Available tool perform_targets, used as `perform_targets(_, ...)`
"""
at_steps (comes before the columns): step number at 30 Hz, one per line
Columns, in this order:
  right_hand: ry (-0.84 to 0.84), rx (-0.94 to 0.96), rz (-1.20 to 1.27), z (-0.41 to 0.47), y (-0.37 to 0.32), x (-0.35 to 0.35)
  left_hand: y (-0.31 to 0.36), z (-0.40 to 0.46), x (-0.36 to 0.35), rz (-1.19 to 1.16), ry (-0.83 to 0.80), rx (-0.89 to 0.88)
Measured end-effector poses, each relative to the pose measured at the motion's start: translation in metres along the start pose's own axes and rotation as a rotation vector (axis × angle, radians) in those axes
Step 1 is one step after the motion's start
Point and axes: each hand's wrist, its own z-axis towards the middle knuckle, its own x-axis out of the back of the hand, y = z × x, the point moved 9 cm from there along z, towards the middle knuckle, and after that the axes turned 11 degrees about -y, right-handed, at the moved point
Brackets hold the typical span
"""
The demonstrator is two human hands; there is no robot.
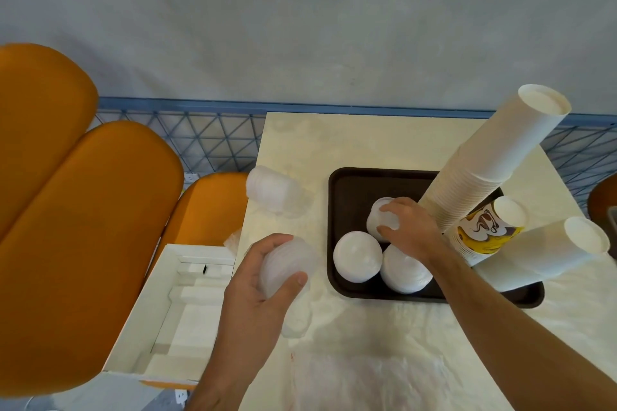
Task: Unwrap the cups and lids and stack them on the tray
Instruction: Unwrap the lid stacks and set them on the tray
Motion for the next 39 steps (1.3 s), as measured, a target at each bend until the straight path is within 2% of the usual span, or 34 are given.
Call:
perform_targets(10,-0.012,-0.097,-0.106,-0.006,-0.008,0.010,0.004,-0.001,0.000,-0.007,0.001,-0.003)
perform_targets(15,-0.005,-0.080,-0.009,-0.002,-0.003,0.006,0.010,-0.003,0.000,0.003,-0.004,-0.035)
perform_targets(20,0.148,0.152,0.233,-0.036,-0.043,0.034,0.009,-0.003,0.001,0.009,0.004,-0.033)
perform_targets(23,0.125,0.379,0.457,-0.082,-0.091,0.049,0.009,-0.003,-0.001,0.010,0.004,-0.036)
perform_targets(27,0.128,0.601,0.519,-0.139,-0.133,0.057,0.014,-0.004,-0.004,0.021,-0.005,-0.056)
perform_targets(33,0.241,0.686,0.475,-0.160,-0.146,0.058,0.024,-0.006,-0.011,-0.023,-0.051,-0.108)
perform_targets(39,0.262,0.671,0.470,-0.161,-0.147,0.060,0.038,-0.009,-0.021,-0.083,-0.144,-0.143)
